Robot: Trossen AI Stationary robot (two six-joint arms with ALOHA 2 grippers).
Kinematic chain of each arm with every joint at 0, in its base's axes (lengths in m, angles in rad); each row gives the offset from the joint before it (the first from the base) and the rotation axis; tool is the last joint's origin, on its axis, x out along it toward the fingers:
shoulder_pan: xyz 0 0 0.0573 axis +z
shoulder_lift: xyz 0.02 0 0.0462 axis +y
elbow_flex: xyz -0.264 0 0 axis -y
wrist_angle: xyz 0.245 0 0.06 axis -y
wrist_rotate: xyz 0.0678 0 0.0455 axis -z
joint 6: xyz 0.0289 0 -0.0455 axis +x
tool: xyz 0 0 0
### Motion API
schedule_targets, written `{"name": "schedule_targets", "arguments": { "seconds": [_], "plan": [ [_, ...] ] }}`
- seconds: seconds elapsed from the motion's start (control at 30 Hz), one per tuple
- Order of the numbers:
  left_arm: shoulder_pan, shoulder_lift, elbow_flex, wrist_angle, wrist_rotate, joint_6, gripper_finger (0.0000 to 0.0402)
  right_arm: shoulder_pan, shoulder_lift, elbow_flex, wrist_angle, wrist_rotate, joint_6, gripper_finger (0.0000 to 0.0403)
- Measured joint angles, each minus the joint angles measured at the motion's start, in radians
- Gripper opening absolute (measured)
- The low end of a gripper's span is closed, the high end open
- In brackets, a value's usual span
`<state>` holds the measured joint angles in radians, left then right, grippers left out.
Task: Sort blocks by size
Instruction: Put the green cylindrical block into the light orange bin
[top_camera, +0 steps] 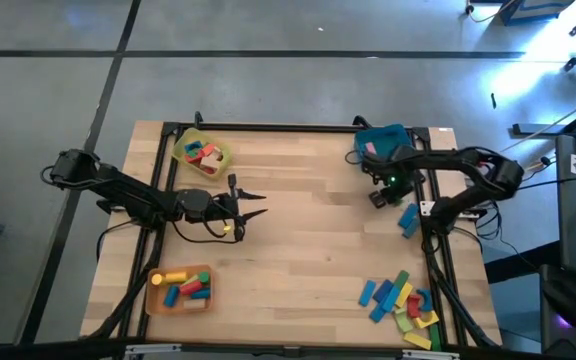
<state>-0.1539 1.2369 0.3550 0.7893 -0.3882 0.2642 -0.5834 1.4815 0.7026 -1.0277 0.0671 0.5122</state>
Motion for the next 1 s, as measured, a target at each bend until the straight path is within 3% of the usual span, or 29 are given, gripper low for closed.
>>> {"name": "schedule_targets", "arguments": {
  "seconds": [0.23, 0.4, 0.63, 1.0],
  "plan": [
    [0.0, 0.0, 0.0, 0.0, 0.0, 0.0, 0.0143, 0.137, -0.045, 0.043, 0.026, -0.005, 0.044, 0.0136],
    [0.0, 0.0, 0.0, 0.0, 0.0, 0.0, 0.0143, 0.25, -0.046, 0.062, 0.14, -0.025, 0.082, 0.014],
    [0.0, 0.0, 0.0, 0.0, 0.0, 0.0, 0.0143, 0.413, -0.046, 0.063, 0.377, -0.078, 0.114, 0.0139],
    [-0.02, 0.0, 0.0, 0.0, -0.002, -0.06, 0.0143, 0.683, -0.037, 0.064, 0.859, -0.049, 0.148, 0.014]
  ]
}}
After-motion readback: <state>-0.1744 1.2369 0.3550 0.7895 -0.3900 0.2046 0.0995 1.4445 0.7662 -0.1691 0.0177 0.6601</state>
